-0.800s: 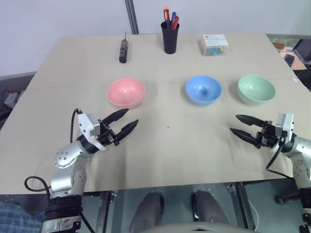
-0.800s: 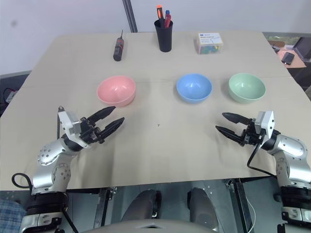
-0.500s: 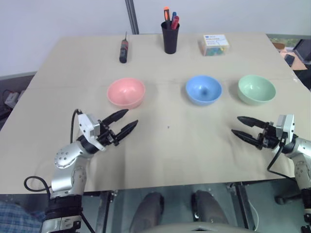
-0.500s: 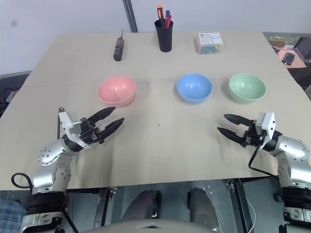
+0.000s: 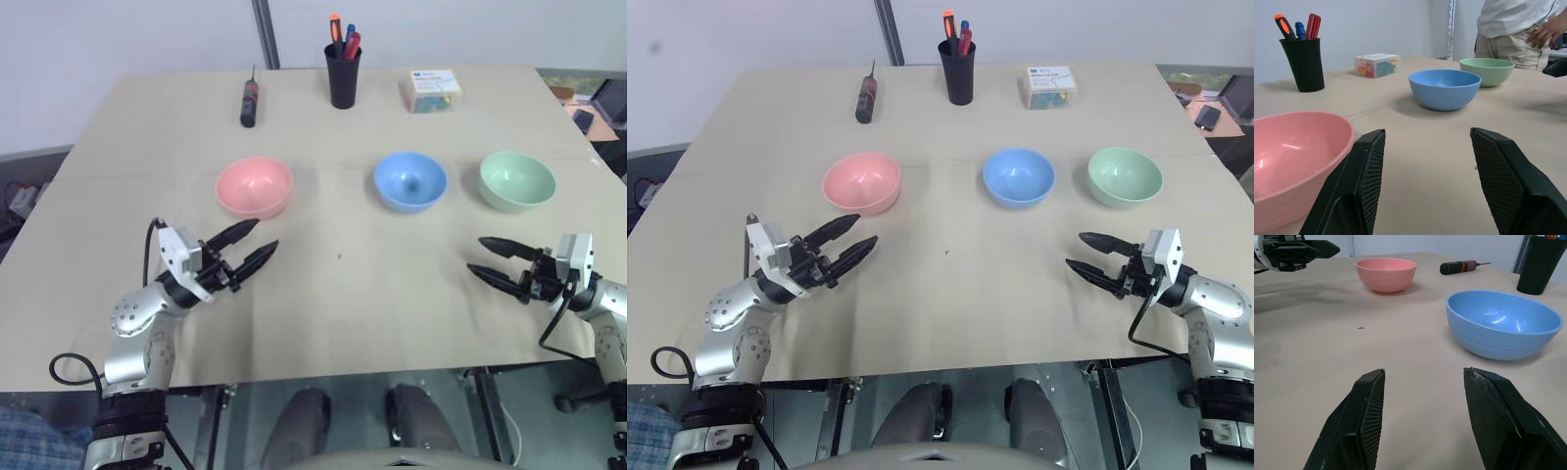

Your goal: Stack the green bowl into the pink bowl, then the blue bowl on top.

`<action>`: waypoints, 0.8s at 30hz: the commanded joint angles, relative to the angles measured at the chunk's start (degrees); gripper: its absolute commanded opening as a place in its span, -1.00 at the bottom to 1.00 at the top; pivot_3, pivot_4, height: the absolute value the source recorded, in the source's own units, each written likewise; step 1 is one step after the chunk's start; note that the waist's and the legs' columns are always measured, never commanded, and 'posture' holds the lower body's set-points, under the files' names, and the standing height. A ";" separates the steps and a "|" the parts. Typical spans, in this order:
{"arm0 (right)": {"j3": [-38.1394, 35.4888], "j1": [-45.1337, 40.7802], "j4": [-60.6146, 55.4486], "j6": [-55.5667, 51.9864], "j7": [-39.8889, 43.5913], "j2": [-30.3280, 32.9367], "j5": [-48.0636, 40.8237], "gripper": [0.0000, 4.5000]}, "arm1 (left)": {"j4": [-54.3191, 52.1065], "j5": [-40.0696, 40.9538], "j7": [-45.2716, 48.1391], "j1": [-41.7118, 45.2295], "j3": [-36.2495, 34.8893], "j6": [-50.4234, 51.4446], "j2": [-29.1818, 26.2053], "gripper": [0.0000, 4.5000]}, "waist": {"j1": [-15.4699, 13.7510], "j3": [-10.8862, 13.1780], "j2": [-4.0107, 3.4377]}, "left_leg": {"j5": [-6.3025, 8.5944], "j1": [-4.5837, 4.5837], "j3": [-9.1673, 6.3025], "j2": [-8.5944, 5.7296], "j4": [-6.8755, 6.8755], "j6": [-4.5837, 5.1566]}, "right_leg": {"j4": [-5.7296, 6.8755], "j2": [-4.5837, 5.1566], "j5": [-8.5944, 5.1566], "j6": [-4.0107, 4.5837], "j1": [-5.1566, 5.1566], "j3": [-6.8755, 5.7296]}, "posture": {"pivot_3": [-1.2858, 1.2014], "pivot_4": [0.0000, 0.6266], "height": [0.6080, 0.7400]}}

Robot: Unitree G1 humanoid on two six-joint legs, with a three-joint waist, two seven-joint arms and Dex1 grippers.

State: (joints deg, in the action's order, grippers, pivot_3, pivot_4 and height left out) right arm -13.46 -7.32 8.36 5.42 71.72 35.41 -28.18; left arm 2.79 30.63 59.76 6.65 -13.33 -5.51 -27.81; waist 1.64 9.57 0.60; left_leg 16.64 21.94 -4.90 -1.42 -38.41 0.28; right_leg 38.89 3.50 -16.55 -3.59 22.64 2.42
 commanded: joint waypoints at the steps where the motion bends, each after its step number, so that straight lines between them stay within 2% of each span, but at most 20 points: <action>1: -0.80 -0.03 -0.25 1.49 0.74 0.89 -0.38 0.19 | -0.85 0.11 -0.86 0.79 -0.91 -0.28 -0.58 0.30 | 0.00 0.00 0.00 | 0.00 0.00 0.00 0.00 0.00 0.00 | 0.00 0.00 0.00 0.00 0.00 0.00 | 0.03 -0.52 1.00; 7: -0.79 0.15 -3.68 0.17 2.48 0.00 -3.79 0.19 | -0.25 -2.87 -7.38 5.07 -0.86 3.56 -1.96 0.30 | -0.18 0.00 0.00 | 0.00 0.00 -0.02 0.00 -0.01 0.00 | 0.03 -0.08 0.00 0.00 0.00 -0.02 | 0.03 -0.52 1.00; 12: -0.27 -0.07 -7.45 -0.84 2.46 -0.74 -5.89 0.19 | 2.03 -9.91 -15.19 11.91 0.73 10.62 -6.30 0.30 | -0.39 0.00 0.00 | 0.00 0.00 -0.01 0.00 -0.02 0.00 | 0.03 -0.15 0.00 0.00 0.00 0.00 | 0.03 -0.52 1.00; 15: -0.07 0.05 -9.01 -0.95 2.26 -1.22 -6.37 0.19 | 5.86 -17.56 -19.39 15.81 3.54 14.94 -10.47 0.30 | -0.51 0.00 0.00 | -0.01 0.00 -0.02 0.00 -0.02 -0.02 | 0.04 -0.18 0.00 0.00 0.01 -0.01 | 0.03 -0.52 1.00; 19: 0.38 0.38 -10.67 -1.41 1.68 -1.49 -6.53 0.19 | 11.21 -23.25 -20.61 19.47 6.93 14.35 -13.00 0.30 | -0.76 0.00 0.00 | -0.05 0.01 -0.02 -0.01 -0.01 -0.09 | 0.03 -0.22 0.00 0.00 0.03 0.00 | 0.03 -0.52 1.00; 24: 0.85 0.32 -11.13 -1.32 1.22 -1.62 -6.35 0.19 | 19.60 -28.36 -18.93 25.68 12.01 11.77 -13.16 0.30 | -0.91 0.00 0.01 | -0.09 0.04 -0.01 -0.04 -0.03 -0.15 | 0.02 -0.20 0.00 0.00 0.03 -0.01 | 0.03 -0.52 1.00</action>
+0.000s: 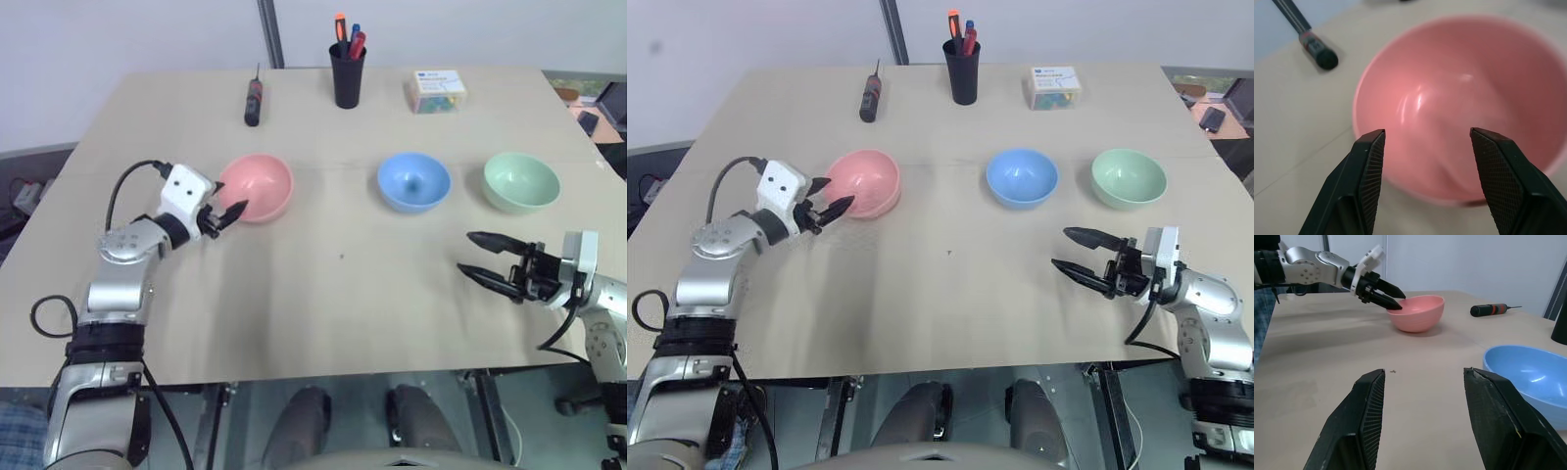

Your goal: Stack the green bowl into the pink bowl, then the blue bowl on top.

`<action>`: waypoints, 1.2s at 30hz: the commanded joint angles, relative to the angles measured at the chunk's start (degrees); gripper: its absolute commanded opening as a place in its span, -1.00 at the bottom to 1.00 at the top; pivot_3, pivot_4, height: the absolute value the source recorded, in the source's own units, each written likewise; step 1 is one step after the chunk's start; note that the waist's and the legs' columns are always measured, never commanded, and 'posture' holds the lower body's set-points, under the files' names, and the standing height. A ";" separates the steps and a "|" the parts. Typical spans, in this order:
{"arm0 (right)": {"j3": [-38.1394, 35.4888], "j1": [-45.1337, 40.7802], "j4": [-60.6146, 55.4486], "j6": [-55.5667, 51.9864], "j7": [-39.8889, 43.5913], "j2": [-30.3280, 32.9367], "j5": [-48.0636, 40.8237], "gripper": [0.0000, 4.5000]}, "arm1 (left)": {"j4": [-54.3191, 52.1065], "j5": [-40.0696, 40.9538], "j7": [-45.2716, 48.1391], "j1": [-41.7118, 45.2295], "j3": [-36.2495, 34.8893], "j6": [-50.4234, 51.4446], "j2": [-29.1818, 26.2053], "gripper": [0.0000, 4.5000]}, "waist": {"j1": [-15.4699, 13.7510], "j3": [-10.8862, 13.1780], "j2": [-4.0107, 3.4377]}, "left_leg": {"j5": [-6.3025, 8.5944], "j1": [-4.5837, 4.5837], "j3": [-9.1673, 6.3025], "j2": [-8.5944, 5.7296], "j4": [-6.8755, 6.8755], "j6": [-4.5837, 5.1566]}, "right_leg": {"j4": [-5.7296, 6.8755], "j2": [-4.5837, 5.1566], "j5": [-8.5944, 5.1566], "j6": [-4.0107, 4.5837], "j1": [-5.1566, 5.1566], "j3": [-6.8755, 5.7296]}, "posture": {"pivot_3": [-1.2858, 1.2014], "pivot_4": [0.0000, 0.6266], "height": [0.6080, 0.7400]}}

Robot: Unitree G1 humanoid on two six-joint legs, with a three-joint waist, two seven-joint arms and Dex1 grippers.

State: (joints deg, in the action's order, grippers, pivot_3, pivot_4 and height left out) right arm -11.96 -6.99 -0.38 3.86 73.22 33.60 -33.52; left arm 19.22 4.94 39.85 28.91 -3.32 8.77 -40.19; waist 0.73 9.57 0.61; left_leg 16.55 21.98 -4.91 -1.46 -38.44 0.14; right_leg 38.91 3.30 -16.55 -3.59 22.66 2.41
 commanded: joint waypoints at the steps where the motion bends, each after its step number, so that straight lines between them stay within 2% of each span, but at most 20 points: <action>1: -0.59 -0.07 -2.45 0.26 -0.40 0.15 -0.95 0.19 | 5.08 -3.37 1.27 4.92 2.81 -3.54 -0.51 0.30 | -0.04 0.00 0.00 | 0.00 0.01 -0.02 0.00 0.00 0.00 | 0.01 0.00 0.00 0.00 0.00 -0.01 | 0.03 -0.52 1.00; 6: -1.14 0.32 -3.08 0.37 -1.08 0.46 -0.74 0.19 | 11.90 -4.77 2.69 11.60 4.64 -8.46 0.92 0.30 | 0.02 0.01 0.02 | 0.00 0.05 -0.03 -0.02 -0.02 0.00 | 0.00 -0.01 0.00 0.00 0.02 -0.04 | 0.03 -0.52 1.00; 10: -1.53 1.51 -3.49 0.54 -1.59 0.61 -0.62 0.19 | 11.83 0.83 7.55 14.34 1.85 -7.62 2.77 0.30 | 0.15 0.01 0.02 | 0.00 0.05 0.00 -0.02 -0.02 -0.01 | 0.00 -0.01 0.00 0.00 0.04 -0.02 | 0.03 -0.52 1.00; 15: -1.53 2.45 -3.27 1.09 -1.84 0.59 -0.35 0.19 | 10.51 3.90 11.11 13.69 0.85 -6.49 3.06 0.30 | 0.33 0.01 0.02 | -0.01 0.05 0.00 0.00 -0.04 -0.01 | 0.03 -0.03 0.00 0.00 0.05 -0.01 | 0.03 -0.52 1.00; 16: -1.50 2.59 -3.15 1.20 -1.80 0.65 -0.25 0.23 | 9.98 4.72 11.48 13.41 0.50 -5.95 3.14 0.54 | 0.32 0.01 0.02 | -0.01 0.05 0.00 0.00 -0.05 -0.01 | 0.04 -0.04 0.00 0.00 0.04 -0.01 | 0.03 -0.52 1.00; 19: -1.49 2.80 -2.98 1.35 -1.61 0.76 -0.19 0.23 | 6.22 8.54 15.02 12.03 -0.50 -4.12 3.51 0.99 | 0.29 0.01 0.02 | -0.01 0.05 0.00 0.02 -0.07 -0.01 | 0.05 -0.05 0.00 0.00 0.04 -0.01 | 0.03 -0.52 1.00; 23: -1.53 2.64 -2.48 1.33 -1.45 1.02 -0.15 0.23 | 1.37 12.42 16.96 10.66 -1.68 -0.74 4.11 0.99 | 0.17 0.01 0.02 | -0.01 0.07 -0.02 0.03 -0.12 -0.01 | 0.05 -0.04 0.00 0.00 0.04 -0.02 | 0.03 -0.52 1.00; 26: -1.62 2.81 -2.31 1.42 -1.31 1.23 -0.13 0.23 | 0.18 11.63 17.77 8.87 -0.57 0.13 3.21 0.99 | 0.19 0.00 0.02 | -0.01 0.06 -0.02 0.03 -0.15 -0.01 | 0.08 -0.04 0.00 0.00 0.02 -0.02 | 0.03 -0.52 1.00; 29: -1.83 2.80 -2.11 1.46 -1.28 1.52 -0.11 0.23 | 2.38 6.45 16.71 7.64 2.48 0.40 1.35 0.99 | 0.40 0.00 0.01 | -0.01 0.04 0.00 0.03 -0.15 -0.01 | 0.09 -0.08 0.00 0.00 0.02 0.02 | 0.03 -0.52 1.00; 36: -2.17 3.20 -2.31 1.47 -1.64 1.82 -0.17 0.23 | 6.70 -0.66 16.02 9.88 6.84 0.09 -0.51 0.99 | 0.19 0.00 0.01 | 0.00 0.04 0.00 0.02 -0.15 0.00 | 0.10 -0.11 0.00 0.00 0.02 0.02 | 0.03 -0.52 1.00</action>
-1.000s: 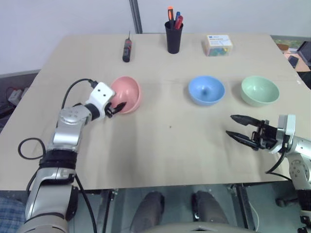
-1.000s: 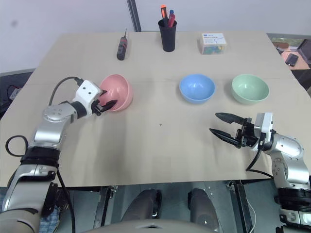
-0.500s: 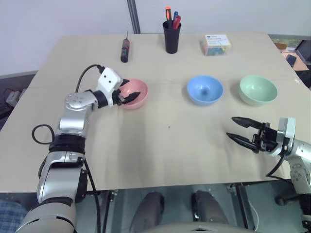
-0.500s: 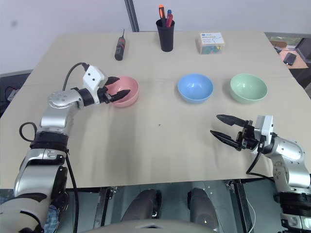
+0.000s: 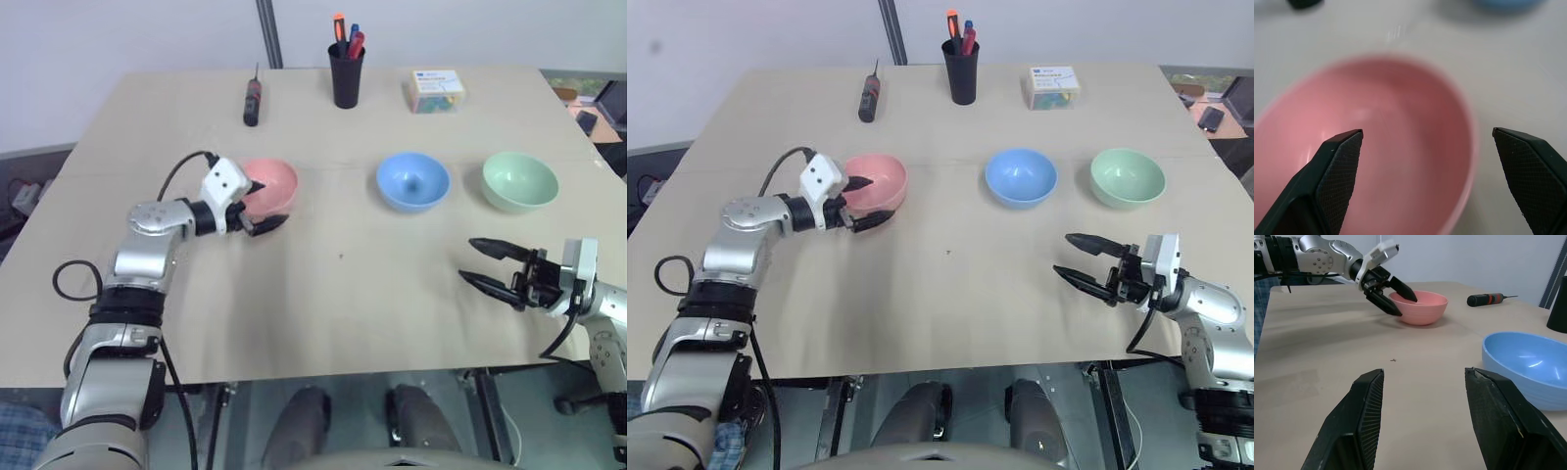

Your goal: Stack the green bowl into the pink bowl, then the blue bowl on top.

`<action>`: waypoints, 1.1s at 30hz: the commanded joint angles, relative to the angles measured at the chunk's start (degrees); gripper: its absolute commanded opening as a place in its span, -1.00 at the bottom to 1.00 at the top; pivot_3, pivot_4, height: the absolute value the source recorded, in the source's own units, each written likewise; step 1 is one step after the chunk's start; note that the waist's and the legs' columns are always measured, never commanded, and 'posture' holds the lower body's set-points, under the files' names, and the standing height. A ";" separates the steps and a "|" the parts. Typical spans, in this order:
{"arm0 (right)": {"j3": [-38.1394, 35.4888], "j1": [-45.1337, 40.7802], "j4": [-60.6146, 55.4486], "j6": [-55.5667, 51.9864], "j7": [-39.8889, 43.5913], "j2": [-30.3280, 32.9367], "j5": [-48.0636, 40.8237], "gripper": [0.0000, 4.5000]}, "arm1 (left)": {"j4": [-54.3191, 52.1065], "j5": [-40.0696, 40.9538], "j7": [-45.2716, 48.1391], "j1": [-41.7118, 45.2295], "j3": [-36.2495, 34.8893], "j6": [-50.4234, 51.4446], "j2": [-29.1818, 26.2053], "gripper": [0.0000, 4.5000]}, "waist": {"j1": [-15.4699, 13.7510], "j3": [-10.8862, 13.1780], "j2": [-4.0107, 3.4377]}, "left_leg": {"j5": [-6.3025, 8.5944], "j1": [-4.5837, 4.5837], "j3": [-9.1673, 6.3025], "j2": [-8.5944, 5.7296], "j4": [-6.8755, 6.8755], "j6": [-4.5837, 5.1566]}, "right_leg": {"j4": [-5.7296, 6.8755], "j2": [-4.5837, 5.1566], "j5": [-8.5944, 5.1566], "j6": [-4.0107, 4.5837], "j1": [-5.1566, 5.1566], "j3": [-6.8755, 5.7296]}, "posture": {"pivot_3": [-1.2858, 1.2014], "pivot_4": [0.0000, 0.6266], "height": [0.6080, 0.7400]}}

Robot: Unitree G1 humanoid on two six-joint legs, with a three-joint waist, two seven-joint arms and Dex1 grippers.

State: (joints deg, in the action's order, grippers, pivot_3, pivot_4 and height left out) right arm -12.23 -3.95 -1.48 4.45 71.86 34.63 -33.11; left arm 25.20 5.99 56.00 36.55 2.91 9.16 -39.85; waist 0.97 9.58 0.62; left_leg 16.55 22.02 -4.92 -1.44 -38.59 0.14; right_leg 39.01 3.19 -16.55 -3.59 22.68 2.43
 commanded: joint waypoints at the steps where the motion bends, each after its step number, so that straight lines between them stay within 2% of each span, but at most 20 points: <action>1: -1.96 0.27 -1.25 0.91 -0.32 0.82 -0.58 0.23 | 1.21 -1.98 -0.17 2.73 0.70 -0.41 -0.66 0.99 | -0.14 0.00 0.00 | 0.00 0.01 -0.01 0.00 -0.01 0.00 | -0.01 0.00 0.00 0.00 0.00 -0.01 | 0.03 -0.52 1.00; 3: -2.02 0.49 -1.43 0.92 -0.37 0.86 -0.64 0.23 | 1.90 -2.43 0.41 3.18 1.02 -1.22 -0.55 0.99 | -0.18 0.00 0.00 | 0.00 0.03 -0.03 0.00 -0.03 0.00 | 0.00 0.00 0.00 0.00 0.00 -0.04 | 0.03 -0.52 1.00; 6: -2.10 0.81 -1.66 0.93 -0.63 0.82 -0.68 0.23 | 2.86 -2.70 0.62 3.89 1.15 -1.90 -0.36 0.64 | -0.13 0.00 0.00 | 0.00 0.03 -0.02 0.00 -0.04 0.00 | 0.00 0.00 0.00 0.00 0.00 -0.03 | 0.03 -0.52 1.00; 8: -2.12 0.98 -1.70 0.98 -0.78 0.80 -0.67 0.23 | 3.39 -2.88 0.81 4.25 1.29 -2.29 -0.33 0.39 | -0.06 0.00 0.00 | 0.00 0.03 -0.02 0.00 -0.04 0.00 | 0.00 0.00 0.00 0.00 0.00 -0.03 | 0.03 -0.52 1.00; 10: -2.18 1.25 -1.84 1.04 -0.84 0.84 -0.67 0.23 | 3.53 -2.93 1.26 4.33 1.45 -2.75 -0.36 -0.08 | 0.04 0.00 0.00 | 0.00 0.02 -0.01 0.00 -0.04 0.00 | 0.01 0.00 0.00 0.00 0.00 -0.02 | 0.03 -0.52 1.00; 11: -2.23 1.33 -1.88 1.05 -0.91 0.85 -0.68 0.23 | 3.60 -2.90 1.41 4.39 1.51 -2.86 -0.33 -0.20 | 0.04 0.00 0.00 | 0.00 0.02 -0.01 0.01 -0.04 0.00 | 0.02 0.00 0.00 0.00 0.00 -0.01 | 0.03 -0.52 1.00; 12: -2.23 1.37 -1.87 1.08 -0.96 0.88 -0.66 0.23 | 3.74 -2.86 1.63 4.50 1.60 -2.97 -0.30 -0.41 | 0.04 0.00 0.00 | 0.00 0.02 -0.01 0.01 -0.04 0.00 | 0.02 0.00 0.00 0.00 0.00 -0.02 | 0.03 -0.52 1.00; 13: -2.24 1.44 -1.89 1.14 -0.98 0.91 -0.65 0.23 | 3.80 -2.81 1.88 4.54 1.65 -3.05 -0.28 -0.49 | 0.02 0.00 0.00 | 0.00 0.02 -0.01 0.01 -0.04 0.00 | 0.02 0.00 0.00 0.00 0.00 -0.02 | 0.03 -0.52 1.00; 16: -2.30 1.64 -1.96 1.16 -1.05 0.98 -0.73 0.23 | 3.84 -2.86 2.68 4.73 1.87 -3.31 -0.35 -0.91 | -0.01 0.00 0.00 | 0.00 0.02 -0.01 0.01 -0.04 0.00 | 0.02 0.00 0.00 0.00 0.00 -0.01 | 0.03 -0.52 1.00; 17: -2.30 1.68 -1.93 1.19 -1.02 1.00 -0.75 0.23 | 3.77 -2.92 3.13 4.80 2.07 -3.54 -0.44 -0.96 | -0.03 -0.01 0.00 | 0.00 0.02 -0.01 0.01 -0.05 0.00 | 0.03 0.00 0.00 0.00 0.00 -0.02 | 0.03 -0.52 1.00; 22: -2.18 1.62 -1.59 1.35 -0.84 1.22 -0.87 0.23 | -0.42 -2.25 6.56 4.69 3.27 -3.70 -0.26 -0.96 | -0.02 -0.02 -0.02 | 0.00 0.01 -0.01 0.00 -0.06 0.00 | 0.03 0.00 0.00 0.00 -0.01 -0.02 | 0.03 -0.52 1.00; 33: -1.57 0.55 0.02 1.89 0.00 1.46 -0.31 0.23 | -26.90 -0.41 20.42 -0.59 12.41 -2.93 -1.89 -0.96 | 0.03 -0.01 -0.02 | 0.00 0.07 -0.01 0.04 -0.10 0.00 | 0.02 0.00 0.00 0.00 -0.01 0.00 | 0.03 -0.52 1.00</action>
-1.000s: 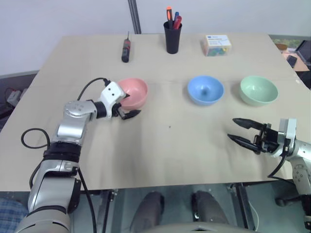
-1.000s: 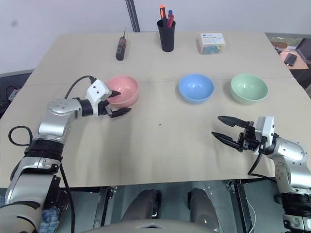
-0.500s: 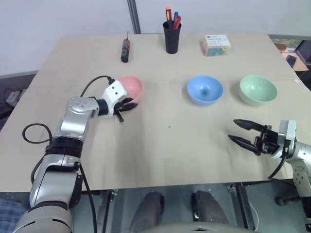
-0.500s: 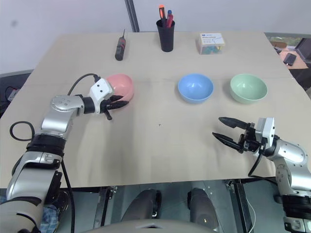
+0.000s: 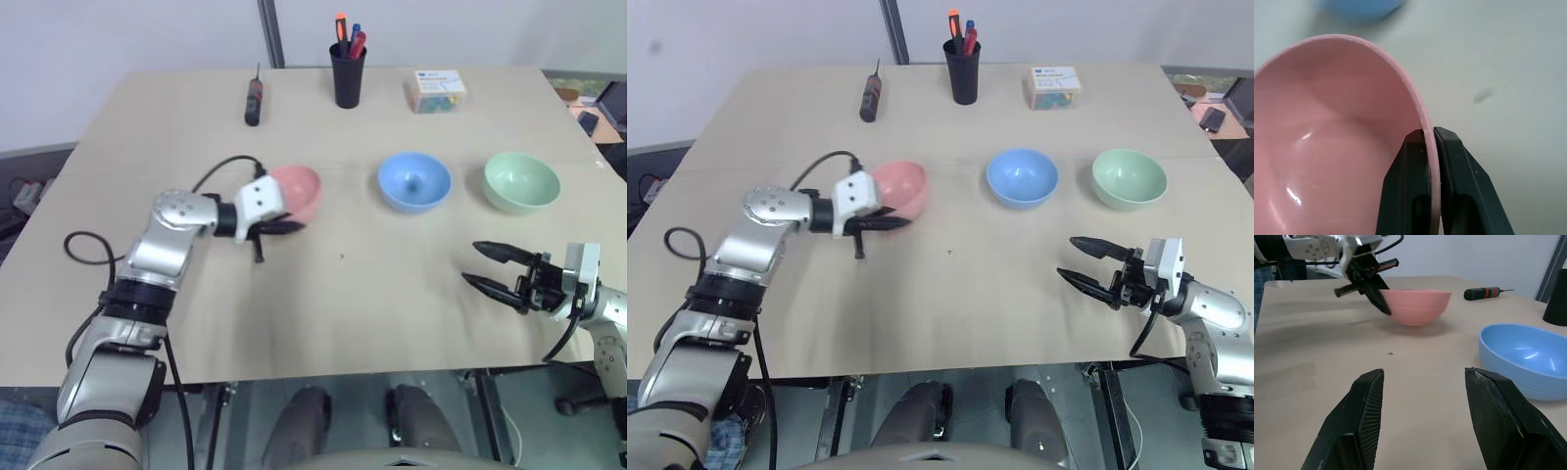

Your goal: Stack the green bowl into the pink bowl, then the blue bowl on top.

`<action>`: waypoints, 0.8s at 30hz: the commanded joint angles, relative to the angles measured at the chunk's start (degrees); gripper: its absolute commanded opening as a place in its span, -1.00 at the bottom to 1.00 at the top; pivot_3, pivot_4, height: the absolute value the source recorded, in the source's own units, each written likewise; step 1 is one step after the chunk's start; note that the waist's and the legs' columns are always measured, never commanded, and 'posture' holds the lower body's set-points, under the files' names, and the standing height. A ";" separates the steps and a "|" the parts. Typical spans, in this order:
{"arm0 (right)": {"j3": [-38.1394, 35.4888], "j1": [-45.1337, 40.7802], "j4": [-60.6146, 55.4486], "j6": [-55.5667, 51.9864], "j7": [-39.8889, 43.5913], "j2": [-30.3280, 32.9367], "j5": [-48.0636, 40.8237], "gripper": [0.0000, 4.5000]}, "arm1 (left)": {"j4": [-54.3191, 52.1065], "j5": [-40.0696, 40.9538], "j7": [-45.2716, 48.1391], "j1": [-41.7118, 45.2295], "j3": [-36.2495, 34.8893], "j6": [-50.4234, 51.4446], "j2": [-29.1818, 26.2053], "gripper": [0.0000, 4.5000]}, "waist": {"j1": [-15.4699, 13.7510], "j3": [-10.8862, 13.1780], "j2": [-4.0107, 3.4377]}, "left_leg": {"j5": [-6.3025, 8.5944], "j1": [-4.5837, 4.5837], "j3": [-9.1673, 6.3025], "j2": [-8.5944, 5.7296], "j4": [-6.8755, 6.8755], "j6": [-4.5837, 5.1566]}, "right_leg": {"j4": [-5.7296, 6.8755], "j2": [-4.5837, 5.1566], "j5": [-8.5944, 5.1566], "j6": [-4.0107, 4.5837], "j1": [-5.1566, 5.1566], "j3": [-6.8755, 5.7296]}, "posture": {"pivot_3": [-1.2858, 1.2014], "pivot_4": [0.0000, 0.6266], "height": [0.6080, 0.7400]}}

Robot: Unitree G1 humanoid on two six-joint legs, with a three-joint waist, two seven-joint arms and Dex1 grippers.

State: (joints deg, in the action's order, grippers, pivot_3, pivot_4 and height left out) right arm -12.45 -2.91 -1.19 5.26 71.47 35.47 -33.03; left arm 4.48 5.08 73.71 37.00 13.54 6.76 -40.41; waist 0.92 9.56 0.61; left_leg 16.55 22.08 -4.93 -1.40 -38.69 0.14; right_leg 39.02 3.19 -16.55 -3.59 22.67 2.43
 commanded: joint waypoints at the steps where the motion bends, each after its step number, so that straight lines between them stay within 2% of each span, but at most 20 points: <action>1: -1.29 -0.60 -0.20 1.09 0.45 0.57 -0.35 0.23 | -7.63 0.22 3.23 -1.39 2.64 -0.61 -1.32 -0.96 | 0.15 0.00 0.00 | 0.00 -0.02 0.02 0.00 0.00 0.00 | 0.01 -0.02 0.00 0.00 0.00 0.02 | 0.03 -0.52 1.00; 9: -1.15 -1.21 0.20 1.30 0.67 0.43 -0.06 0.23 | -9.16 -0.53 3.50 -2.54 5.66 -1.41 0.39 -0.96 | 0.06 0.00 0.00 | 0.07 -0.04 0.03 0.01 -0.09 0.13 | 0.09 -0.06 0.00 0.00 -0.03 0.04 | 0.03 -0.52 1.00; 10: -1.25 -1.07 0.16 1.36 0.73 0.48 -0.08 0.23 | -8.57 -0.91 2.76 -2.36 5.55 -2.18 0.78 -0.63 | 0.05 0.00 0.00 | 0.07 -0.04 0.02 0.01 -0.10 0.13 | 0.09 -0.06 0.00 0.00 -0.04 0.03 | 0.03 -0.52 1.00; 11: -1.30 -0.96 0.15 1.37 0.74 0.52 -0.04 0.23 | -7.66 -1.22 1.70 -2.01 5.29 -3.06 1.50 -0.54 | 0.04 0.00 0.00 | 0.07 -0.03 0.01 0.01 -0.12 0.13 | 0.09 -0.06 0.00 0.00 -0.03 0.02 | 0.03 -0.52 1.00; 13: -1.35 -0.88 0.18 1.41 0.78 0.55 0.01 0.23 | -6.54 -1.37 0.02 -1.48 4.80 -3.48 2.71 -0.19 | -0.03 0.00 0.00 | 0.07 -0.03 0.01 0.01 -0.16 0.13 | 0.09 -0.05 0.00 0.00 -0.05 0.02 | 0.03 -0.52 1.00; 15: -1.36 -0.81 0.04 0.72 0.30 0.64 0.04 0.23 | -5.52 -0.03 -1.83 -0.71 3.42 -4.29 4.83 0.01 | -0.03 0.00 0.00 | 0.07 -0.03 0.01 0.00 -0.17 0.13 | 0.10 -0.05 0.00 0.00 -0.06 0.02 | 0.03 -0.52 1.00; 16: -1.28 -0.71 -0.10 0.20 0.17 0.86 0.08 0.23 | -5.29 0.79 -2.63 -0.42 2.64 -4.67 5.70 0.23 | -0.05 0.00 0.00 | 0.07 -0.03 0.00 0.00 -0.19 0.13 | 0.12 -0.06 0.00 0.00 -0.06 0.02 | 0.03 -0.52 1.00; 17: -1.21 -0.67 -0.19 -0.16 0.09 1.00 0.13 0.23 | -5.10 1.27 -3.05 -0.25 2.10 -4.94 6.26 0.36 | -0.05 0.00 0.00 | 0.07 -0.03 0.00 0.00 -0.24 0.13 | 0.15 -0.05 0.00 0.00 -0.06 0.01 | 0.03 -0.52 1.00; 20: -1.13 -0.98 0.00 -0.15 0.49 1.20 0.17 0.23 | -6.48 6.98 -2.91 -0.82 -1.14 -2.09 7.80 0.71 | -0.06 0.00 0.00 | 0.07 0.00 -0.02 0.00 -0.31 0.13 | 0.19 -0.05 0.00 0.00 -0.06 0.00 | 0.03 -0.52 1.00; 21: -1.14 -1.15 0.12 -0.18 0.60 1.30 0.16 0.23 | -6.79 9.54 -2.96 -1.31 -2.87 -1.34 8.27 0.96 | 0.05 0.00 0.00 | 0.07 -0.01 -0.02 0.00 -0.31 0.13 | 0.21 -0.05 0.00 0.00 -0.06 0.00 | 0.03 -0.52 1.00; 24: -1.20 -1.70 0.54 -0.27 0.82 1.60 0.14 0.23 | -7.33 16.26 -2.39 -3.55 -7.68 1.83 8.28 0.96 | 0.18 0.00 0.00 | 0.07 -0.04 0.00 0.02 -0.33 0.13 | 0.30 -0.05 0.00 0.00 -0.05 0.02 | 0.03 -0.52 1.00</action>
State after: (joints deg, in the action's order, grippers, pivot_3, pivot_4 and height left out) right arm -12.26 -3.78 0.10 4.96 72.07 35.91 -32.14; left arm -0.94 16.22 71.06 34.91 10.07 6.76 -31.67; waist 1.11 9.56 0.60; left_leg 16.62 22.02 -4.91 -1.36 -39.03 0.27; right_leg 39.34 3.14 -16.55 -3.59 22.62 2.47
